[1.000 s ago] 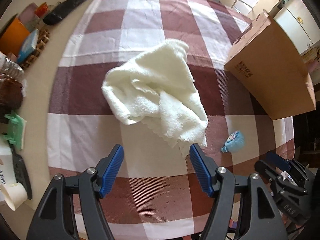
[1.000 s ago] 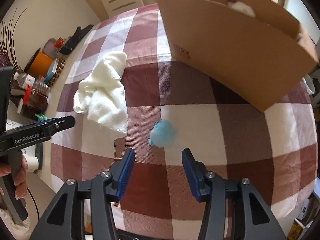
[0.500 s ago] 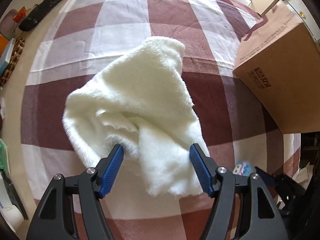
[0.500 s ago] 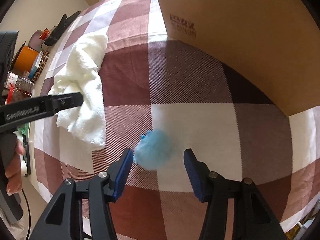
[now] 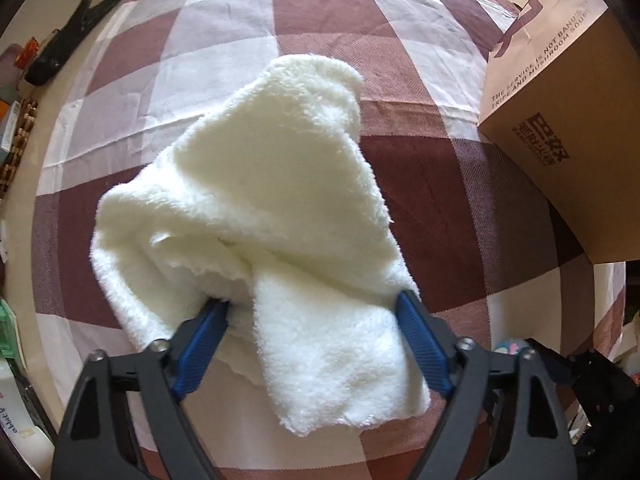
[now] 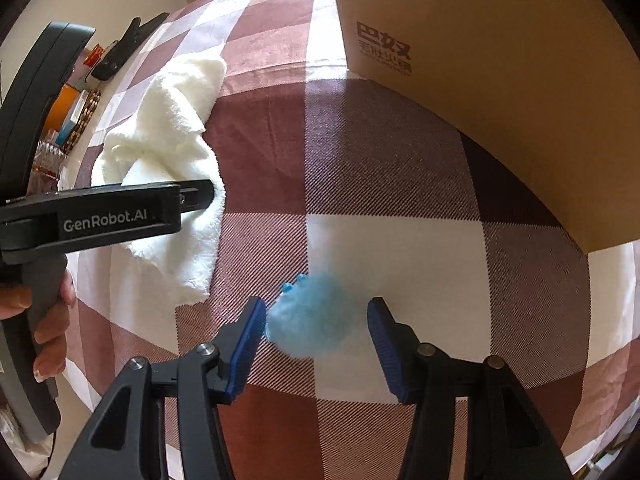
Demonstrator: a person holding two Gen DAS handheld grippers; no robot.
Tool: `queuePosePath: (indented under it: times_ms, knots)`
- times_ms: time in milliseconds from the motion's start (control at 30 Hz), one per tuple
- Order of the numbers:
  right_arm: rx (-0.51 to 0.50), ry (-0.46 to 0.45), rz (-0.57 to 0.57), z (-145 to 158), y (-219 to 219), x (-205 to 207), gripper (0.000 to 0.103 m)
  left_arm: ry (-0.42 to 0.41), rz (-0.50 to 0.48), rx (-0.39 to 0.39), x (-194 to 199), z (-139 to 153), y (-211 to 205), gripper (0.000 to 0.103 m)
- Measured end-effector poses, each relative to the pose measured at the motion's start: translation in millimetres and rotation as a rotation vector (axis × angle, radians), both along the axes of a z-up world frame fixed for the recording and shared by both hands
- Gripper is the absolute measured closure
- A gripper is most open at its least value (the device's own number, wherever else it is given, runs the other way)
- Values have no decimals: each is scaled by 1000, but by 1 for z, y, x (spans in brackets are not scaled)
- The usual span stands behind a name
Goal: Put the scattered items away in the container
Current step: 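Grasp the white towel with the left tool while the right tool grasps the blue fluffy ball, then lift the towel and blue ball in both tools and carry them to the cardboard box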
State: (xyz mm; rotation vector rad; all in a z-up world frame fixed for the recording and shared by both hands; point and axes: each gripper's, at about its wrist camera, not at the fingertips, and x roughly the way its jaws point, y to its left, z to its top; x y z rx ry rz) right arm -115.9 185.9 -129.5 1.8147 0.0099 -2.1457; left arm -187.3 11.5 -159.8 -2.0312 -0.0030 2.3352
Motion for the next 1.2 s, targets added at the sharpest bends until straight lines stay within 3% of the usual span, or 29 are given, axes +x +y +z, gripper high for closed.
queuePosePath:
  times_ms: [67,100,133,233,267,500,1200]
  knots:
    - [19,12,6,0,-2,2,56,15,1,-20,3,2,-3,43]
    - [27,18,4,0,-2,3,66,23,7,-18,4,4,-6,48]
    - [23,20,1,0,-1,3,71,30,16,-16,5,5,-10,59]
    - [2,11,-12,0,2,3,72,33,54,29,8,9,-22,84]
    - [1,10,-12,0,1,4,72,32,62,40,9,9,-25,86]
    - [-34,18,4,13,-7,14,72,92,66,63,25,35,-34,89]
    - [-145,182,10,106,-3,28,72,349,61,134,68,163,-47,89]
